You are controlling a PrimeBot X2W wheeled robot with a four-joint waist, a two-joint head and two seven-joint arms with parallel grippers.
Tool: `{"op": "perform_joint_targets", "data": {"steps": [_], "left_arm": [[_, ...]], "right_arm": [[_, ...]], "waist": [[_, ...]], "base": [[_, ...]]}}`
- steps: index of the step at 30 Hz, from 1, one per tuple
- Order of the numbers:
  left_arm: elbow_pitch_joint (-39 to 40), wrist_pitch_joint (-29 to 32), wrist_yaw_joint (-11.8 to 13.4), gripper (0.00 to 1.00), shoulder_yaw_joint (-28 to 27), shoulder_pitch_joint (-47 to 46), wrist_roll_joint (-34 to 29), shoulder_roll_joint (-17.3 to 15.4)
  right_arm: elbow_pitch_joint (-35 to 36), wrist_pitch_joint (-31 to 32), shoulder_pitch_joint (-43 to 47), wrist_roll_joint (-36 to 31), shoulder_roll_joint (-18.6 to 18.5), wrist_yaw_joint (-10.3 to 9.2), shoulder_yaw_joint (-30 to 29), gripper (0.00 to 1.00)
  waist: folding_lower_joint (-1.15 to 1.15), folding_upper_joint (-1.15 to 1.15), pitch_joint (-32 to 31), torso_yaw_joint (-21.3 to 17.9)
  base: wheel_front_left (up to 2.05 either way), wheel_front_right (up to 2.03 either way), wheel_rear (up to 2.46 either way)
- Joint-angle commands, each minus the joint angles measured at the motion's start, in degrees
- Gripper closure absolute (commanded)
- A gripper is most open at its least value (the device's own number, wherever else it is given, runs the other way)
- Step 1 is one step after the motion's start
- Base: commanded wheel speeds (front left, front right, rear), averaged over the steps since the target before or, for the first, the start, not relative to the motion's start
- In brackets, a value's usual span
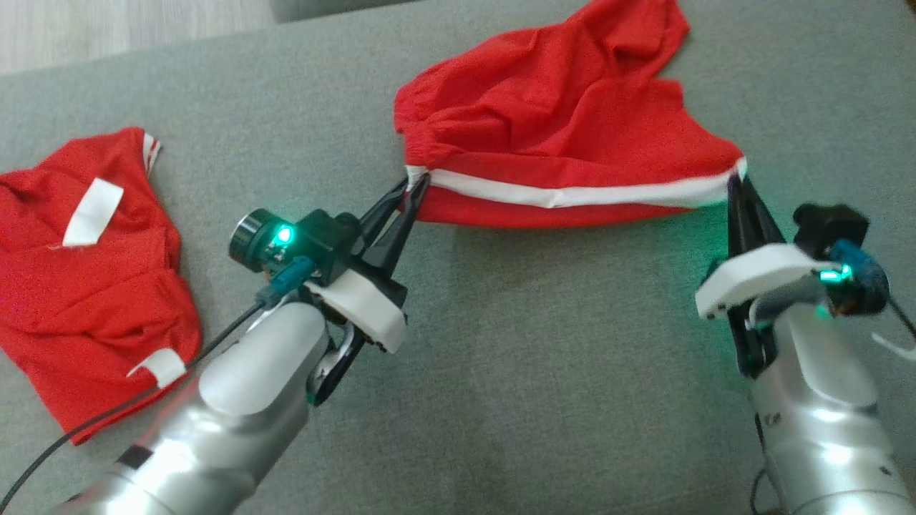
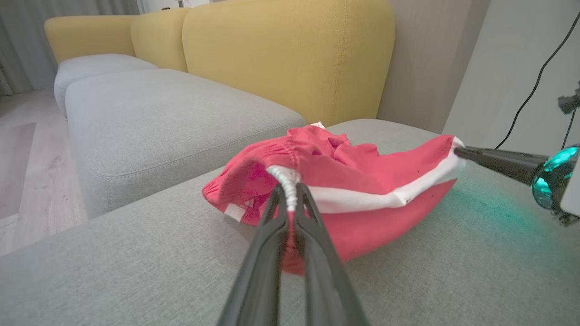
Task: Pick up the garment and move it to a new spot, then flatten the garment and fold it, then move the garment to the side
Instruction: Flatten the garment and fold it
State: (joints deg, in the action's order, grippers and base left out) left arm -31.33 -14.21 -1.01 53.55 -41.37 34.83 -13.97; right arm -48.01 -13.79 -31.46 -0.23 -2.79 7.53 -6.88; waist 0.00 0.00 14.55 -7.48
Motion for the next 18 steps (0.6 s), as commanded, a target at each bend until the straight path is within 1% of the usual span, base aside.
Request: {"op": "perform_joint_targets", "data": {"steps": [1, 5, 7, 11, 14, 18], "left_arm": [[1.7, -0.6, 0.3, 1.00, -2.7, -1.0, 0.5, -2.0], [2.5, -0.7, 0.7, 1.00, -4.1, -1.7, 0.5, -4.0], [3.0, -0.7, 0.8, 1.00, -5.0, -2.5, 0.5, -5.3], [4.2, -0.3, 0.9, 1.00, -7.3, -5.4, 1.0, -8.3], [5.3, 0.5, 0.8, 1.00, -8.9, -8.2, 1.4, -10.3], [7.1, 1.5, 0.9, 1.00, -10.7, -11.4, 1.8, -12.5]], "right_arm": [[3.1, -0.9, -2.7, 2.7, -0.1, -0.04, 2.6, 1.00], [9.0, -0.2, -4.0, 9.4, -0.1, -0.04, 8.1, 1.00], [12.5, 0.7, -4.8, 11.5, -0.1, -0.04, 9.9, 1.00], [18.9, 2.5, -7.2, 13.5, -0.4, -0.04, 12.5, 1.00], [23.7, 1.7, -9.7, 14.8, -1.3, -0.04, 14.0, 1.00], [26.9, 1.5, -12.2, 16.2, -1.5, -0.04, 14.3, 1.00]], "waist": [[0.00, 0.00, -1.0, -0.3], [0.00, 0.00, -3.0, -0.8], [0.00, 0.00, -4.0, -1.0], [0.00, 0.00, -6.0, -1.2], [0.00, 0.00, -7.6, -1.0], [0.00, 0.00, -9.9, -0.7]], "base": [[0.00, 0.00, 0.00], [0.00, 0.00, 0.00], [0.00, 0.00, 0.00], [0.00, 0.00, 0.00], [0.00, 0.00, 0.00], [0.00, 0.00, 0.00]]}}
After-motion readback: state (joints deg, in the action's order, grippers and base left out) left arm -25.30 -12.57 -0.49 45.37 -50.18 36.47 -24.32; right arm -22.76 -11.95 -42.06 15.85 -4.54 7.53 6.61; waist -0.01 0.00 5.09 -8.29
